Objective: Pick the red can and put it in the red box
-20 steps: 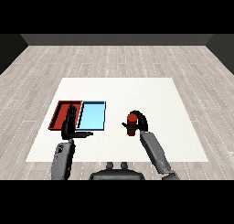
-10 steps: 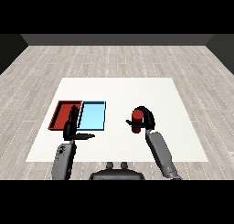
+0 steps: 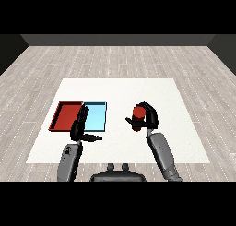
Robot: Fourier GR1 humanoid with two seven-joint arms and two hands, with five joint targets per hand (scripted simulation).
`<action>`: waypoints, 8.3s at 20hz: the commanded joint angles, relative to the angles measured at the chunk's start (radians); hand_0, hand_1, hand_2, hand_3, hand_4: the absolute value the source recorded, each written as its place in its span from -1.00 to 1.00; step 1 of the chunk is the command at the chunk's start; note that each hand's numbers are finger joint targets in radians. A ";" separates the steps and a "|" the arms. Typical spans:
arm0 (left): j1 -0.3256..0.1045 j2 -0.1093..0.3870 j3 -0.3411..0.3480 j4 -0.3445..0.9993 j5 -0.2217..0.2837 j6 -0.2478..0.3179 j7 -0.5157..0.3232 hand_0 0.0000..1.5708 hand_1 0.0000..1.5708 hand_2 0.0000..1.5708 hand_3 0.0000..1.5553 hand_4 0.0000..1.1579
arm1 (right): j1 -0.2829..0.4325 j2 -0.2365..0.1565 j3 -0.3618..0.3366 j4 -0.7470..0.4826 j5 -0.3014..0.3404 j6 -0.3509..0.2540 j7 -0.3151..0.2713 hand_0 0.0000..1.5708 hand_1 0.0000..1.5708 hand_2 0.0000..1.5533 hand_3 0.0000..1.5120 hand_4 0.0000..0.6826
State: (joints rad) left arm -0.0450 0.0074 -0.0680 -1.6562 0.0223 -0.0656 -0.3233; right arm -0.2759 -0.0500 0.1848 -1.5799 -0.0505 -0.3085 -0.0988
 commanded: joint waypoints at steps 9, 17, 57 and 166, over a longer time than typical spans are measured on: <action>-0.071 -0.007 -0.187 0.009 -0.005 0.047 0.125 -1.00 -1.00 -1.00 -1.00 -1.00 | -0.050 0.050 0.174 -0.042 0.027 -0.172 -0.034 1.00 1.00 0.88 0.86 0.89; -0.119 -0.007 -0.248 0.003 0.045 0.078 0.187 -1.00 -1.00 -1.00 -1.00 -1.00 | -0.100 0.050 0.075 0.018 0.020 -0.098 -0.095 1.00 1.00 0.91 0.88 0.86; -0.351 -0.007 -0.427 0.327 0.291 0.352 0.089 -1.00 -1.00 -1.00 -1.00 -1.00 | -0.217 0.050 0.323 0.014 -0.039 -0.256 -0.069 1.00 1.00 0.91 0.86 0.92; -0.694 0.521 0.120 1.547 -0.029 0.355 0.083 -1.00 -1.00 -1.00 -1.00 -1.00 | 0.238 -0.116 -0.160 -0.064 -0.038 0.115 -0.295 -1.00 -1.00 -1.00 -1.00 -1.00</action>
State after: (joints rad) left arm -0.7614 0.5120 -0.0159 -0.0831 -0.0693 0.2765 -0.1676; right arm -0.0589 -0.1622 0.0359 -1.6331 -0.0749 -0.2117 -0.3672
